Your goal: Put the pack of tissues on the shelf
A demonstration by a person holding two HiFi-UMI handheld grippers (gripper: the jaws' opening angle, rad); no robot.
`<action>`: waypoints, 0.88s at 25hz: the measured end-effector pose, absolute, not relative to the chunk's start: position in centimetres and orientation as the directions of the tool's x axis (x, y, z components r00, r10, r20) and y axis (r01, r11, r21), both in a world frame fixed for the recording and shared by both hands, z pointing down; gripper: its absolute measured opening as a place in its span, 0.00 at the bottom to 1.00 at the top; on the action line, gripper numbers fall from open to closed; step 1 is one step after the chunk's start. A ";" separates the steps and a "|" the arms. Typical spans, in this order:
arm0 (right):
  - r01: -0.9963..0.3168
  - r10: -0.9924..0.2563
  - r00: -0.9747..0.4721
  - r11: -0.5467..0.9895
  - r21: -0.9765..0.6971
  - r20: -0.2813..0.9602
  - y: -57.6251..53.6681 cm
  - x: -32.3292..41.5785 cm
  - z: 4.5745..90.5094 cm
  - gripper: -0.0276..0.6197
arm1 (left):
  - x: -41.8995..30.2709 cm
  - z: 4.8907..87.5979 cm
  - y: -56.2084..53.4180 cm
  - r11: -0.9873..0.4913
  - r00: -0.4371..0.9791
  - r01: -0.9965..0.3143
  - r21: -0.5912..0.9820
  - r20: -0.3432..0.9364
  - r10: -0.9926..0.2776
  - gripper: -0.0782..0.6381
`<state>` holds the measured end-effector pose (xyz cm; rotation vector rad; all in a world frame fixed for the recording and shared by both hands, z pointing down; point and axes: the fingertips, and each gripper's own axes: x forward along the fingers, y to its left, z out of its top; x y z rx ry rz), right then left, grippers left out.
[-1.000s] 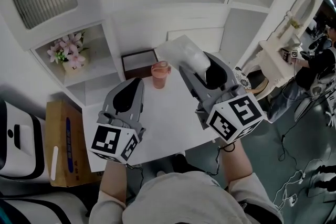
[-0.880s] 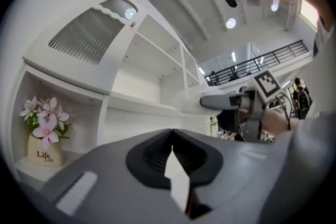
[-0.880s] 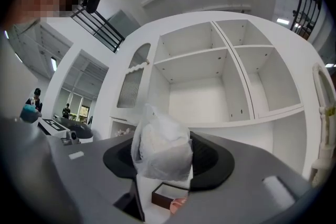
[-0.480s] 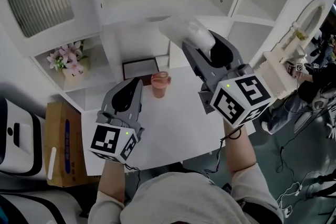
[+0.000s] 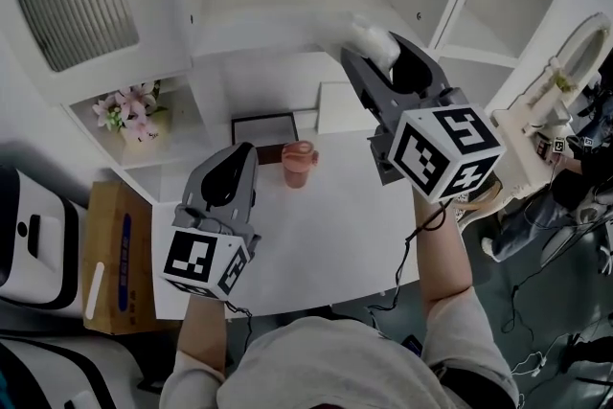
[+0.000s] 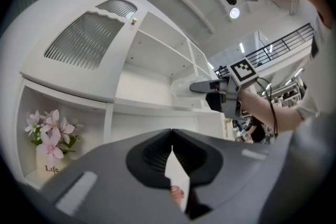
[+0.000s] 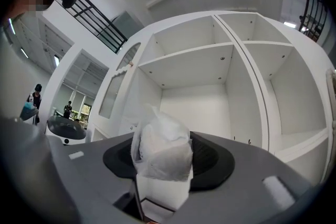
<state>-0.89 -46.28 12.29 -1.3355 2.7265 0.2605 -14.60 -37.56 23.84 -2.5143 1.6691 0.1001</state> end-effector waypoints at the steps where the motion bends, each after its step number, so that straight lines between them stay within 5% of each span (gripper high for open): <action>1: -0.792 -0.778 -0.610 0.600 0.111 -0.153 -46.8 -1.0 12.3 0.41 | -14.7 23.8 -37.7 -0.379 0.384 -0.923 -0.065 -0.120 -0.916 0.11; 22: -0.814 -0.822 -0.570 0.567 0.129 0.016 -56.1 -3.3 14.2 0.42 | -18.2 24.1 -39.2 -0.238 0.242 -0.970 -0.054 -0.109 -0.964 0.11</action>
